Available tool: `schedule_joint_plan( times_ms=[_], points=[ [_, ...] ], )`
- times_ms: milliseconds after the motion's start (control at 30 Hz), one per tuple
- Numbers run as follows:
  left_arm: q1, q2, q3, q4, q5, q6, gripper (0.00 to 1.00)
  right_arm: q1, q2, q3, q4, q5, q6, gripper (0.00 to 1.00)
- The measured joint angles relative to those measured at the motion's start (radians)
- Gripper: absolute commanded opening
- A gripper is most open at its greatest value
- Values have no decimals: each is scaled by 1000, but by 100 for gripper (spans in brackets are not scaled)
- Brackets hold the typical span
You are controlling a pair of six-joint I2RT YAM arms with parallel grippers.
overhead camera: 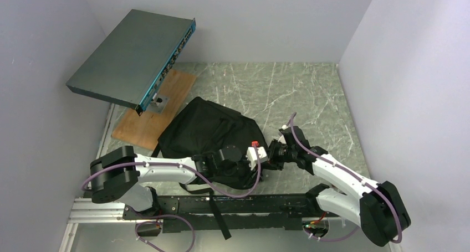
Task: Pack the student bag
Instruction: Zip the student bag at the center of the board.
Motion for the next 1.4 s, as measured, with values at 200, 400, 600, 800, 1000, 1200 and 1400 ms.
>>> schedule_joint_plan(
  times_ms=[200, 400, 600, 800, 1000, 1200, 1400],
  points=[
    [-2, 11, -3, 7, 65, -100, 51, 2, -63, -78, 90, -5, 11, 0],
    [-2, 6, 2, -22, 95, -165, 74, 7, -72, -89, 114, -16, -27, 0],
    [-6, -73, 3, -89, 116, -247, 85, 6, -70, -95, 163, -34, -55, 0],
    [-19, -233, -31, -132, 108, -391, 76, 6, -49, -103, 234, -47, -76, 0],
    [-21, -356, -45, -199, 24, -570, 66, 6, -38, -109, 287, -56, -96, 0],
    [25, -428, -50, -383, -63, -674, 68, 6, -39, -118, 319, -61, -108, 0],
    [99, -328, 151, -644, -62, -381, 67, 6, -37, -118, 320, -69, -136, 0]
  ],
)
